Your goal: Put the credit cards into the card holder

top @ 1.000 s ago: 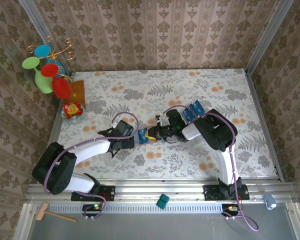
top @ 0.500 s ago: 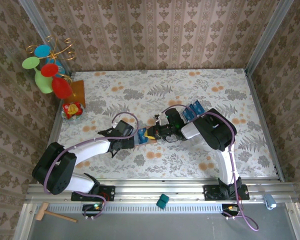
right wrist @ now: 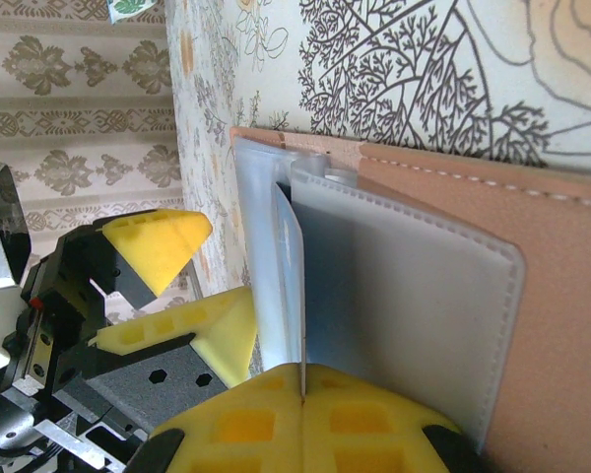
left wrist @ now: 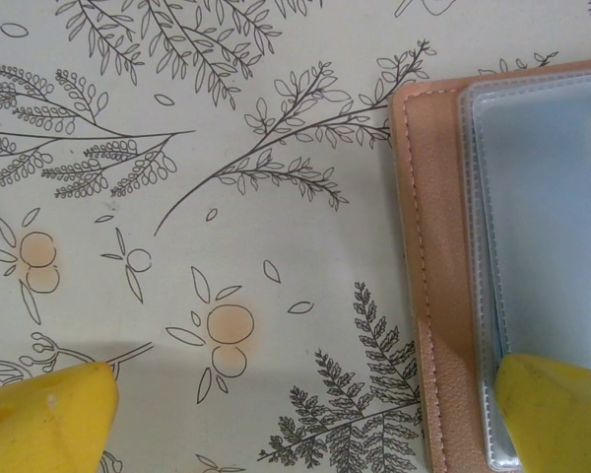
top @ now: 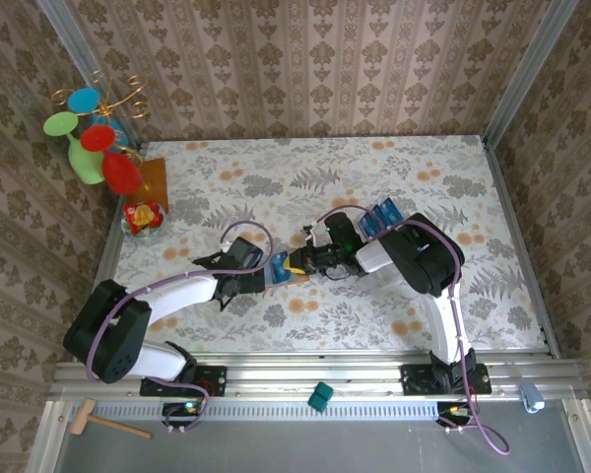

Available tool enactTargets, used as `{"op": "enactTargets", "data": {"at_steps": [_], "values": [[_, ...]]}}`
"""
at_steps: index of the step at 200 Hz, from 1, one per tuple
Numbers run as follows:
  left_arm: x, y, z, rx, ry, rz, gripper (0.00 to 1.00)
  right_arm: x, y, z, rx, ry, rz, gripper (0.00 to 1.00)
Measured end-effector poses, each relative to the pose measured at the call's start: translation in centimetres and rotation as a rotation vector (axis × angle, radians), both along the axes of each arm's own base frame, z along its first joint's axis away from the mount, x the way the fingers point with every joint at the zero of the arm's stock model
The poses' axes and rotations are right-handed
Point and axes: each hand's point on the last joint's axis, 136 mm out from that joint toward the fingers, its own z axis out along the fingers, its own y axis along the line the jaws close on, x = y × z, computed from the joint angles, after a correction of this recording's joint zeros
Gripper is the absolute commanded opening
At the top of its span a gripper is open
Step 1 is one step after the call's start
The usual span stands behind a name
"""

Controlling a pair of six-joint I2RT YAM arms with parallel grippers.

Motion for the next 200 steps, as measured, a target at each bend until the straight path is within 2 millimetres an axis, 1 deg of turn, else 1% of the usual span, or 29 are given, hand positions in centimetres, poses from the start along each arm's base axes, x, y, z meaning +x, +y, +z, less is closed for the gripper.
{"op": "enactTargets", "data": {"at_steps": [16, 26, 40, 56, 74, 91, 126, 131, 169, 172, 175, 200], "values": [[0.0, 0.0, 0.0, 0.003, -0.002, -0.001, 1.00, 0.0, 0.0, 0.0, -0.005, -0.003, 0.006, 0.16], [0.0, 0.0, 0.0, 0.004, -0.002, -0.002, 1.00, 0.0, 0.1, 0.1, -0.007, 0.000, 0.013, 0.26], [0.1, -0.1, 0.0, 0.001, -0.005, -0.002, 1.00, 0.3, 0.3, 0.9, -0.009, -0.022, 0.024, 0.38], [0.1, -0.1, 0.1, -0.002, -0.008, -0.002, 1.00, 0.3, 0.5, 1.5, -0.022, -0.039, 0.034, 0.46], [0.1, -0.2, 0.1, -0.002, -0.009, -0.002, 1.00, 0.3, 0.5, 1.8, -0.048, -0.047, 0.040, 0.52], [0.2, -0.3, 0.1, -0.006, -0.013, -0.002, 1.00, 0.3, 0.5, 2.1, -0.064, -0.056, 0.047, 0.61], [0.5, -0.4, 0.1, -0.012, -0.020, -0.002, 1.00, 0.2, 0.3, 2.7, -0.097, -0.066, 0.057, 0.75], [0.5, -0.4, 0.1, -0.013, -0.021, -0.002, 1.00, 0.2, 0.3, 2.9, -0.102, -0.070, 0.059, 0.79], [0.6, -0.5, 0.1, -0.016, -0.024, -0.002, 1.00, 0.3, 0.0, 3.3, -0.142, -0.071, 0.060, 0.84], [0.6, -0.5, 0.1, -0.016, -0.024, -0.003, 1.00, 0.3, 0.0, 3.2, -0.146, -0.069, 0.060, 0.87], [0.6, -0.5, 0.1, -0.017, -0.024, -0.003, 1.00, 0.3, 0.0, 3.2, -0.149, -0.068, 0.060, 0.88], [0.6, -0.6, 0.1, -0.020, -0.023, -0.004, 1.00, 0.4, -0.3, 3.5, -0.177, -0.070, 0.055, 0.89]]}}
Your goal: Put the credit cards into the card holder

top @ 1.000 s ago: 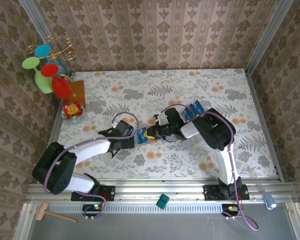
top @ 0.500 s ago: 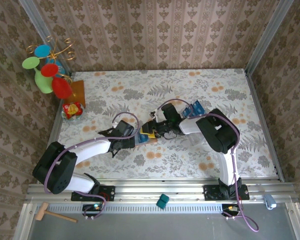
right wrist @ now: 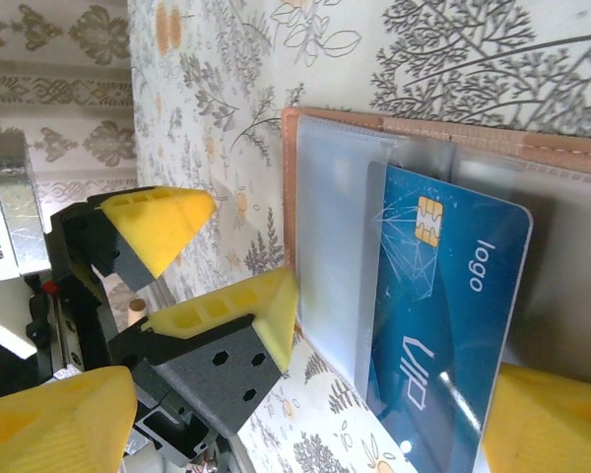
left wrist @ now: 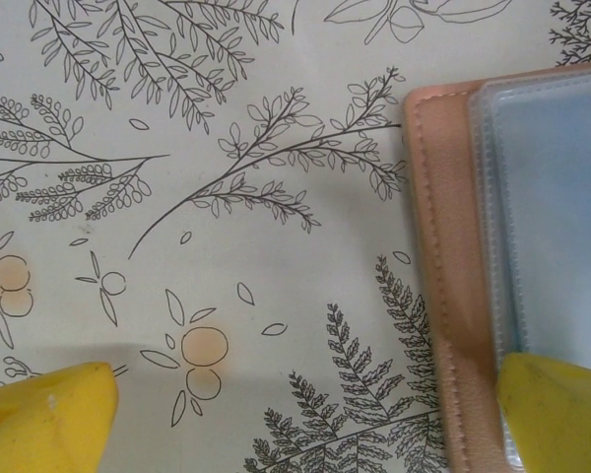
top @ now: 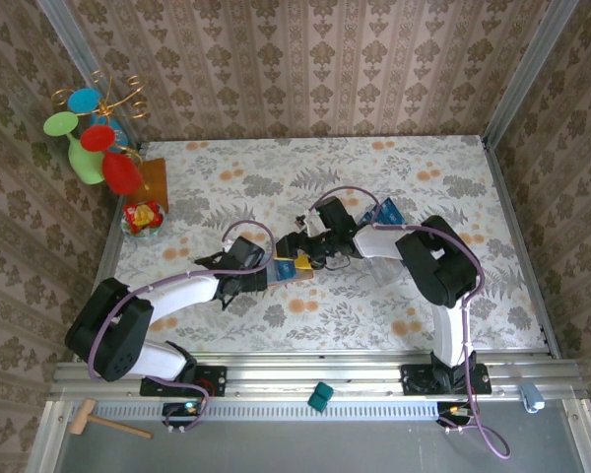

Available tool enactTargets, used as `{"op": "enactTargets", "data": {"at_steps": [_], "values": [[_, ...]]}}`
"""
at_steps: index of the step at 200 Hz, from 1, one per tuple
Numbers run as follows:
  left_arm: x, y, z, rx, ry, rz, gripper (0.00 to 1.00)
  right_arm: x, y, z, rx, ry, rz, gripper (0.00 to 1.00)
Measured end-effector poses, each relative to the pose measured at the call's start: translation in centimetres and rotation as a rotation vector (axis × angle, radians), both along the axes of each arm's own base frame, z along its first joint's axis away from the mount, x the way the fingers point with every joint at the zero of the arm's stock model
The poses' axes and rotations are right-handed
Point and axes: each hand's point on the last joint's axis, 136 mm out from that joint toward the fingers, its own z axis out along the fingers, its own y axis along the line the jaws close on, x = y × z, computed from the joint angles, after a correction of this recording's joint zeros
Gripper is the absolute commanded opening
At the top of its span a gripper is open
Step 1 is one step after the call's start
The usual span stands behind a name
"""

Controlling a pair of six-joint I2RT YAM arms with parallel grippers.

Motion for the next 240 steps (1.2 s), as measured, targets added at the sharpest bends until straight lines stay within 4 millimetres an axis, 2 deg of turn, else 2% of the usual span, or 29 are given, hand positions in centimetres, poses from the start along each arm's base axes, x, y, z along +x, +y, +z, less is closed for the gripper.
{"op": "enactTargets", "data": {"at_steps": [61, 103, 122, 151, 175, 201, 240], "values": [[0.2, 0.2, -0.1, -0.008, 0.007, 0.009, 1.00, -0.2, -1.5, 0.3, -0.085, 0.003, -0.032, 0.90], [0.8, 0.6, 0.2, -0.013, 0.001, 0.017, 1.00, -0.2, -2.4, 1.0, -0.138, -0.029, -0.052, 0.82], [1.2, 1.0, 0.7, -0.020, -0.011, 0.024, 1.00, -0.1, -3.4, 1.1, -0.197, -0.061, -0.066, 0.69], [1.6, 1.8, 1.1, -0.021, -0.021, 0.042, 1.00, 0.6, -4.8, 0.8, -0.331, -0.115, -0.082, 0.35], [1.6, 2.3, 1.0, -0.010, -0.013, 0.047, 1.00, 0.8, -5.5, 0.6, -0.447, -0.170, -0.069, 0.16], [1.8, 2.3, 1.2, 0.005, -0.009, 0.040, 1.00, 0.9, -5.3, 0.1, -0.535, -0.211, -0.042, 0.08], [2.4, 2.3, 1.1, 0.036, -0.004, 0.037, 1.00, 0.7, -5.2, -1.7, -0.616, -0.213, -0.003, 0.04]]}}
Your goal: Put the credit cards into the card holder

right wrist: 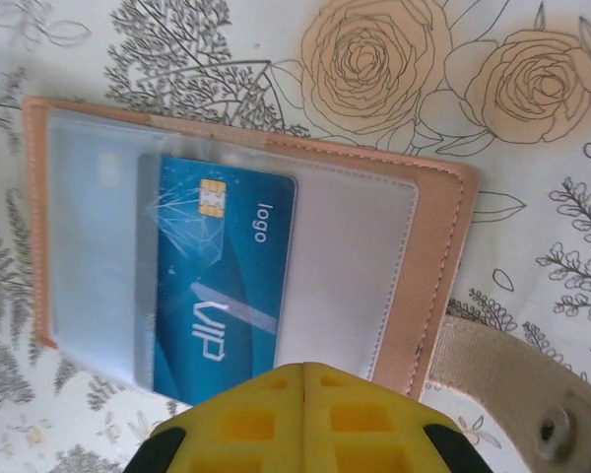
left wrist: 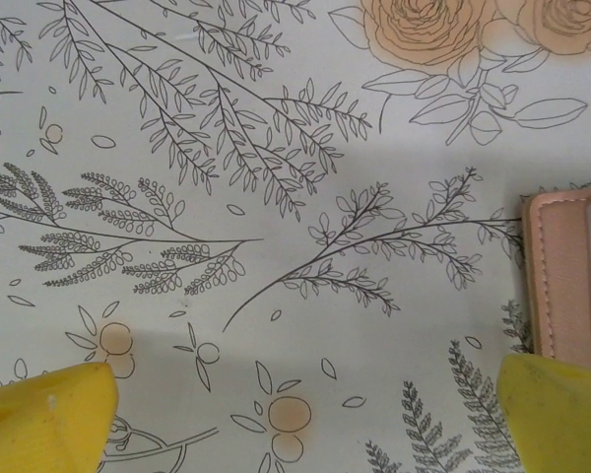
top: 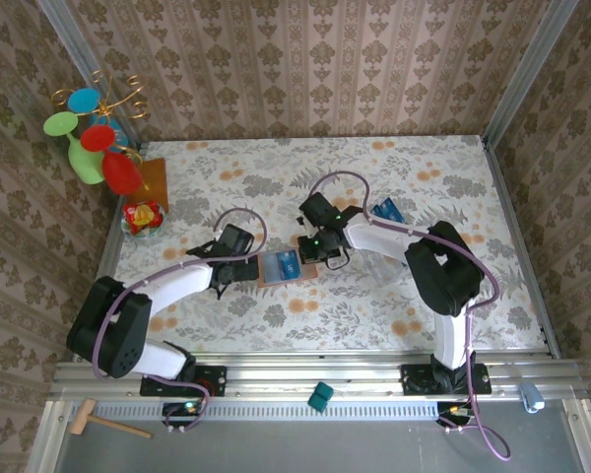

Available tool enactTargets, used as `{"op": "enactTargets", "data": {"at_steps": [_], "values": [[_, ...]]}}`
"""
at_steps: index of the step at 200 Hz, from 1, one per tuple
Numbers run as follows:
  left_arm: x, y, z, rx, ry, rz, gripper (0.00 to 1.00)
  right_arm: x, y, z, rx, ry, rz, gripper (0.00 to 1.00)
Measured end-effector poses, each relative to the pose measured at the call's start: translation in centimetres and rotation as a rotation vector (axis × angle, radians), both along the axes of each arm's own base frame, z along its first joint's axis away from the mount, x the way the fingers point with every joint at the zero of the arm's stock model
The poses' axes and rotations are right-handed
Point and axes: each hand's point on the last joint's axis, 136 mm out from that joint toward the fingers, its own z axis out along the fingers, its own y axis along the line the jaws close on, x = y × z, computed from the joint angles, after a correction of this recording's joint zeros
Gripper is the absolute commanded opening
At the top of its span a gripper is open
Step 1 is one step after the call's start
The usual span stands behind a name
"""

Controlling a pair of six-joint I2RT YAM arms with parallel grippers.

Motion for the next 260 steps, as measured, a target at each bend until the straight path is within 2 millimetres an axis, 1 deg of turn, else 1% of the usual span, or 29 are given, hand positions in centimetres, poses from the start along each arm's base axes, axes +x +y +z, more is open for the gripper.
{"op": "enactTargets", "data": {"at_steps": [18, 33, 68, 87, 117, 197, 260], "values": [[-0.1, 0.1, -0.5, 0.018, 0.018, -0.003, 1.00, -0.1, -0.2, -1.0, -0.026, 0.014, 0.002, 0.04], [-0.2, 0.3, -0.9, 0.029, 0.030, -0.002, 1.00, -0.2, -0.2, -1.4, -0.036, 0.022, 0.003, 0.04], [-0.4, 0.4, -1.4, 0.041, 0.049, -0.002, 1.00, 0.1, 0.2, -1.4, -0.035, 0.022, 0.006, 0.04], [-0.3, 0.3, -1.4, 0.041, 0.048, -0.002, 1.00, 0.2, 0.5, -1.5, -0.033, 0.020, 0.010, 0.04], [-0.2, 0.3, -1.4, 0.041, 0.048, -0.003, 1.00, 0.1, 0.7, -2.2, -0.043, 0.033, 0.014, 0.04], [-0.1, 0.2, -1.5, 0.039, 0.048, -0.003, 1.00, 0.3, 1.8, -2.1, -0.024, 0.035, 0.026, 0.04], [-0.1, 0.1, -1.6, 0.036, 0.049, -0.004, 1.00, 0.0, 2.9, -2.0, -0.008, 0.038, 0.046, 0.03]]}}
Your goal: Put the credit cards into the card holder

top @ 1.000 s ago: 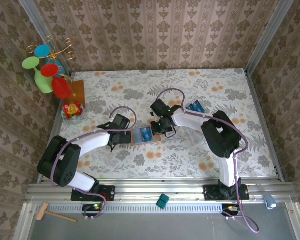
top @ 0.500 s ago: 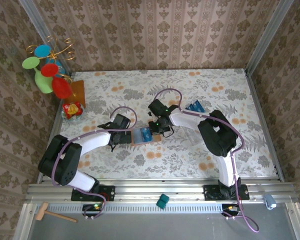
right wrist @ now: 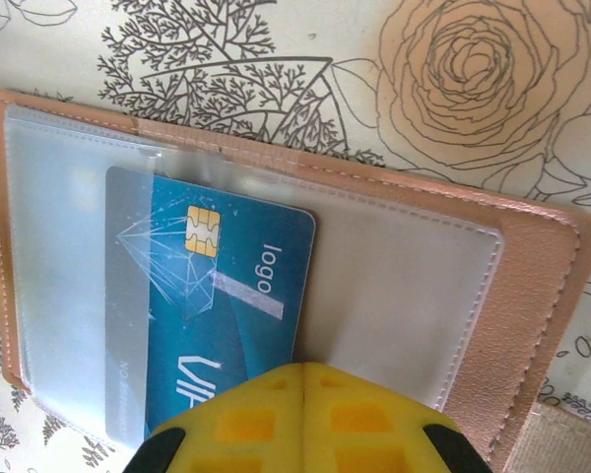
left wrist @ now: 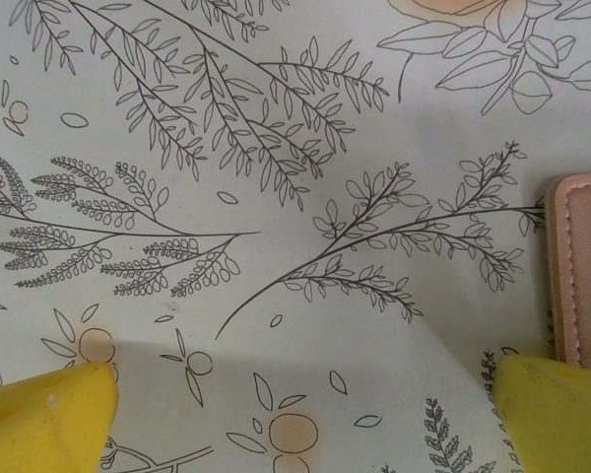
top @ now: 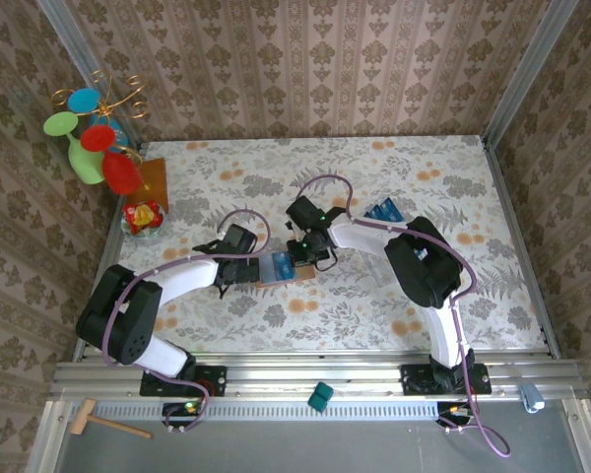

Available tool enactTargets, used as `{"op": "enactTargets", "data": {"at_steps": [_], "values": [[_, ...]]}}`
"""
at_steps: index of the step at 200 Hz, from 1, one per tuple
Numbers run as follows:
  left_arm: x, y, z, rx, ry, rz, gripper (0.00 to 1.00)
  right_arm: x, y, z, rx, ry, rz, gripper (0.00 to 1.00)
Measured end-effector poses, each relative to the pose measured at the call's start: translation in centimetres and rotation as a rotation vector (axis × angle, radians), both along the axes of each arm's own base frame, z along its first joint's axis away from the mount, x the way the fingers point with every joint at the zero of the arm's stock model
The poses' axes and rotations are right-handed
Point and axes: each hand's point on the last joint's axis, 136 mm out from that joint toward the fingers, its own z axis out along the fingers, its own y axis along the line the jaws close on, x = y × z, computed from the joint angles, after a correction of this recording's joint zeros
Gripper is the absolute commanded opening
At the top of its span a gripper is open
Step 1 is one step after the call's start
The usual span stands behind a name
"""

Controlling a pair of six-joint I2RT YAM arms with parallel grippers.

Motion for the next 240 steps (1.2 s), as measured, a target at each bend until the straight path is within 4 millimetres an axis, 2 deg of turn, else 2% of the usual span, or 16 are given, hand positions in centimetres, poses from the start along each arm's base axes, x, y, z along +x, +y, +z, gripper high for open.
{"op": "enactTargets", "data": {"at_steps": [240], "values": [[0.2, -0.4, -0.1, 0.002, -0.008, -0.011, 1.00, -0.7, 3.5, 0.1, 0.092, 0.052, -0.006, 0.03]]}}
